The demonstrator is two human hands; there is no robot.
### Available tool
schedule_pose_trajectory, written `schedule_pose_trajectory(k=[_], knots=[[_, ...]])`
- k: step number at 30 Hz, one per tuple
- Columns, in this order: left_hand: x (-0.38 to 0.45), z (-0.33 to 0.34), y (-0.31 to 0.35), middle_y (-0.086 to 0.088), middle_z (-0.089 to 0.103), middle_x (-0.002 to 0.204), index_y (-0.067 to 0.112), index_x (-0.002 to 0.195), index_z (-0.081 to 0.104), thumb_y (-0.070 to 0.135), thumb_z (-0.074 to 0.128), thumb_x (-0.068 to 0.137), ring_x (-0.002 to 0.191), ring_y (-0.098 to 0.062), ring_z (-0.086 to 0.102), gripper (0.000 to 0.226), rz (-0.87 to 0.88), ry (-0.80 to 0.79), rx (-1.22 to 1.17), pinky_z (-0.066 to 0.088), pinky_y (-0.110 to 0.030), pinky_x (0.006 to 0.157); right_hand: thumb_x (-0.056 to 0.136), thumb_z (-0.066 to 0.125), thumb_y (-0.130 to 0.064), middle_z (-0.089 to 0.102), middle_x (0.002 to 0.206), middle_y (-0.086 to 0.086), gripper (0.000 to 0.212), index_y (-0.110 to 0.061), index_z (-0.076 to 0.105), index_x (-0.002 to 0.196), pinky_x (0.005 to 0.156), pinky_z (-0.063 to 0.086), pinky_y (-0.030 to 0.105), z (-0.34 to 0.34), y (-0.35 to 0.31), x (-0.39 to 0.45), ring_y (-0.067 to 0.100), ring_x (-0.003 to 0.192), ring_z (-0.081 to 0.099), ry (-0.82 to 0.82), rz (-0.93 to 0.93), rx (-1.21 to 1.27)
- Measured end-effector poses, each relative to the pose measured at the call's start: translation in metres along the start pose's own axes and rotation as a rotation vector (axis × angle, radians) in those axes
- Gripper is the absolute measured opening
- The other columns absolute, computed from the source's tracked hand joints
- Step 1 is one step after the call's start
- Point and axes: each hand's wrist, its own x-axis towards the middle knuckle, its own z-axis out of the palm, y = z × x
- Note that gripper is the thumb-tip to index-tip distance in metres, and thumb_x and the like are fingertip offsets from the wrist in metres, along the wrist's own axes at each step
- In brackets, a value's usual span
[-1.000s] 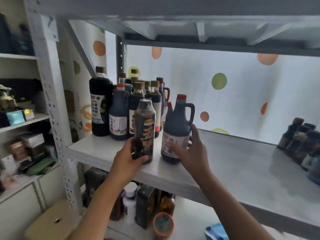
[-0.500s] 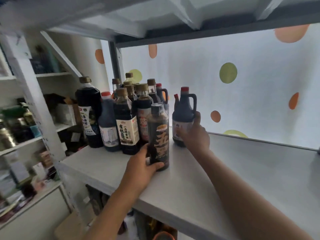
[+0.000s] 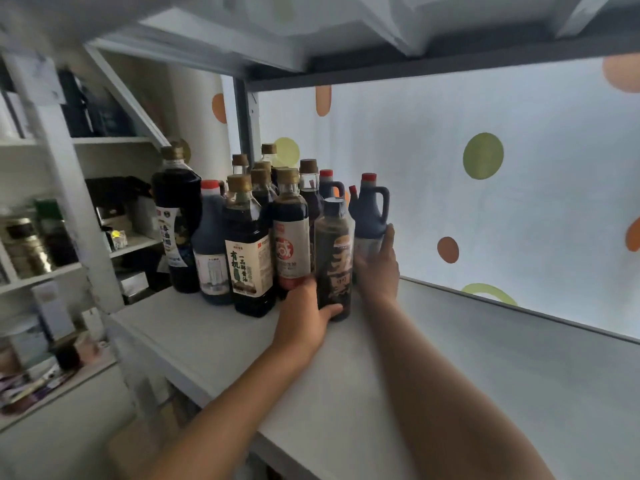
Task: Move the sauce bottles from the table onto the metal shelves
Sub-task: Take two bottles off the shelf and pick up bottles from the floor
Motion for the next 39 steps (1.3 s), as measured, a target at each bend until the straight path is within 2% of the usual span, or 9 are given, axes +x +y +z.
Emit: schedule_pose_trajectory(k=[4, 11, 14, 20, 23, 27, 33, 36, 39], knots=[[0.01, 0.012, 0.01, -0.008, 0.061, 0.126, 0.012, 0.132, 0.052, 0.027, 0.077, 0.08, 0.118, -0.024, 0.056, 0.059, 0.014, 0.053, 0.135, 0.043, -0.031, 0.097, 0.073, 0.069, -0.035, 0.072, 0.104, -0.002, 0.052, -0.031, 0.055, 0.123, 0.072, 0.06, 0.034, -0.006, 0.011, 0.006, 0.017, 0.089, 0.071, -0.073, 0.072, 0.291], [0.019, 0.027, 0.022, -0.009, 0.06, 0.122, 0.007, 0.124, 0.05, 0.042, 0.059, 0.092, 0.111, -0.026, 0.06, 0.048, -0.057, 0.095, 0.512, 0.048, -0.035, 0.081, 0.071, 0.061, -0.024, 0.073, 0.092, -0.001, 0.036, -0.034, 0.063, 0.105, 0.064, 0.062, 0.05, -0.004, 0.016, 0.012, 0.025, 0.08, 0.073, -0.092, 0.136, 0.384], [0.028, 0.031, 0.021, -0.007, 0.065, 0.116, 0.009, 0.118, 0.053, 0.045, 0.057, 0.092, 0.106, -0.025, 0.065, 0.044, -0.047, 0.122, 0.569, 0.05, -0.034, 0.075, 0.072, 0.061, -0.02, 0.072, 0.089, -0.001, 0.034, -0.03, 0.063, 0.104, 0.065, 0.062, 0.042, -0.005, 0.016, 0.01, 0.02, 0.077, 0.071, -0.074, 0.098, 0.353], [0.04, 0.045, 0.015, -0.003, 0.065, 0.052, 0.009, 0.065, 0.071, 0.036, 0.091, 0.054, 0.044, -0.014, 0.064, 0.035, -0.031, 0.038, 0.81, 0.042, -0.019, 0.038, 0.076, 0.067, -0.023, 0.068, 0.08, -0.01, 0.025, -0.026, 0.059, 0.1, 0.058, 0.046, 0.022, -0.005, 0.018, 0.009, 0.002, 0.067, 0.063, -0.032, 0.027, 0.2], [0.04, 0.045, 0.015, -0.006, 0.061, 0.046, 0.007, 0.056, 0.067, 0.027, 0.097, 0.044, 0.038, -0.018, 0.061, 0.037, 0.04, 0.038, 0.802, 0.041, -0.019, 0.035, 0.078, 0.068, -0.023, 0.067, 0.081, -0.01, 0.026, -0.025, 0.058, 0.102, 0.058, 0.044, 0.023, -0.005, 0.018, 0.011, 0.005, 0.071, 0.064, -0.034, 0.022, 0.175], [0.03, 0.031, 0.026, -0.012, 0.073, 0.099, 0.005, 0.105, 0.069, 0.011, 0.052, 0.096, 0.092, -0.027, 0.071, 0.02, 0.062, -0.038, 0.875, 0.055, -0.032, 0.069, 0.083, 0.064, -0.032, 0.068, 0.092, -0.008, 0.029, -0.027, 0.052, 0.109, 0.067, 0.049, 0.032, -0.004, 0.012, 0.004, 0.013, 0.081, 0.066, -0.055, 0.033, 0.138], [0.009, 0.016, 0.014, -0.014, 0.065, 0.121, 0.008, 0.119, 0.065, 0.011, 0.04, 0.099, 0.113, -0.032, 0.06, 0.032, 0.148, -0.199, 0.743, 0.046, -0.039, 0.091, 0.093, 0.052, -0.026, 0.049, 0.137, 0.021, 0.056, 0.001, 0.028, 0.135, 0.096, 0.045, 0.045, -0.009, -0.001, -0.033, 0.038, 0.123, 0.051, -0.142, 0.122, -0.169], [-0.004, 0.005, -0.003, -0.008, 0.056, 0.134, 0.015, 0.125, 0.058, 0.017, 0.034, 0.101, 0.123, -0.026, 0.053, 0.034, 0.179, -0.276, 0.703, 0.035, -0.042, 0.1, 0.099, 0.038, -0.04, 0.017, 0.161, 0.022, 0.073, 0.0, 0.009, 0.153, 0.121, 0.016, 0.046, -0.015, -0.005, -0.062, 0.034, 0.149, 0.018, -0.29, 0.076, -0.635], [-0.02, -0.025, -0.016, -0.004, 0.038, 0.152, 0.017, 0.141, 0.043, 0.025, 0.025, 0.105, 0.14, -0.021, 0.033, 0.042, 0.246, -0.39, 0.641, 0.025, -0.044, 0.112, 0.103, 0.019, -0.047, -0.007, 0.165, 0.015, 0.072, -0.005, -0.005, 0.156, 0.122, -0.005, 0.047, -0.019, -0.023, -0.091, 0.029, 0.152, -0.008, -0.517, 0.04, -0.943]])
